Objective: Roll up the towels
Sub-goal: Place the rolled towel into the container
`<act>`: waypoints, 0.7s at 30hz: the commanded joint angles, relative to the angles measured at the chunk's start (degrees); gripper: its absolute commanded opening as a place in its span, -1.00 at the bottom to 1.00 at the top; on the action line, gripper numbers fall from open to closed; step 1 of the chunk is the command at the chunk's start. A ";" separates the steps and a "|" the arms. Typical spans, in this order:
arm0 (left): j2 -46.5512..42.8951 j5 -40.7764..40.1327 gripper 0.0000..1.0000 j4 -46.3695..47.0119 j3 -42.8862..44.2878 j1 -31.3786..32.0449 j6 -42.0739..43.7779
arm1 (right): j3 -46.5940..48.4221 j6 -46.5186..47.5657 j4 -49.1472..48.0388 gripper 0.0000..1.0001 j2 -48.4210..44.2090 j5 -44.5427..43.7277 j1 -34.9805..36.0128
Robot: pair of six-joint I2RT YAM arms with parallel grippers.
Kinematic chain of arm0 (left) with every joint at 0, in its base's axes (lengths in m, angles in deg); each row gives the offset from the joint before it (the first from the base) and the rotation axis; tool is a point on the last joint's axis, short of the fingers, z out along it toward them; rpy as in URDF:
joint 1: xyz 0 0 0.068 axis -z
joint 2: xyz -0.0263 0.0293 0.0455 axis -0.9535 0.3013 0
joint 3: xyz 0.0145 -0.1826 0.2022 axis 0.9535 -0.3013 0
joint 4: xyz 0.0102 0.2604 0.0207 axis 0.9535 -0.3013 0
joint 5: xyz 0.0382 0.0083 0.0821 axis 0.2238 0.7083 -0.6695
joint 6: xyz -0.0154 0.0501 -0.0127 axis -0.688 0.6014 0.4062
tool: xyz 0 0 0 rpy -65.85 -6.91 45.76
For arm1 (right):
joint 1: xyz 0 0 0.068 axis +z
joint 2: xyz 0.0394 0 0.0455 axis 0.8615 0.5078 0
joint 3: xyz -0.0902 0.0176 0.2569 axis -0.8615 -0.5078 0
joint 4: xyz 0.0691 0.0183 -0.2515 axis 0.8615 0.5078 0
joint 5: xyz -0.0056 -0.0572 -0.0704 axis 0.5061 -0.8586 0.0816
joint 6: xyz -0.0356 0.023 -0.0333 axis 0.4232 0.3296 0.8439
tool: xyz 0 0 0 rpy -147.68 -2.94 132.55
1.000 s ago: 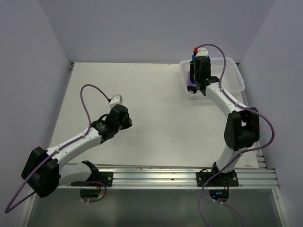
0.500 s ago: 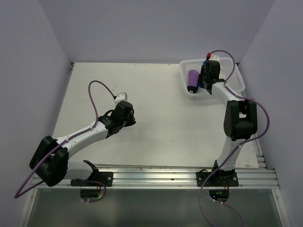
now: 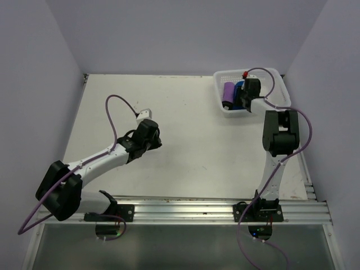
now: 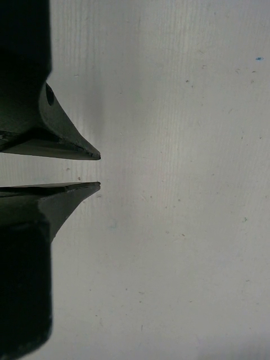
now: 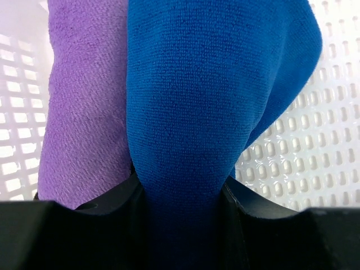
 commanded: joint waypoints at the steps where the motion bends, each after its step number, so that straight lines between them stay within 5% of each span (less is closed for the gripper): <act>1: 0.83 -1.05 -0.48 1.48 2.27 -0.30 1.33 | 4.09 0.57 0.30 -0.70 1.11 2.84 -1.21; 8: 1.62 -0.17 -0.48 1.66 2.53 -0.30 1.16 | 3.04 -0.22 0.31 -0.12 -1.35 3.10 -1.30; 21: 0.92 0.62 -0.49 2.36 2.00 -0.30 0.63 | 3.66 -0.93 3.29 0.16 -5.57 -0.76 -1.38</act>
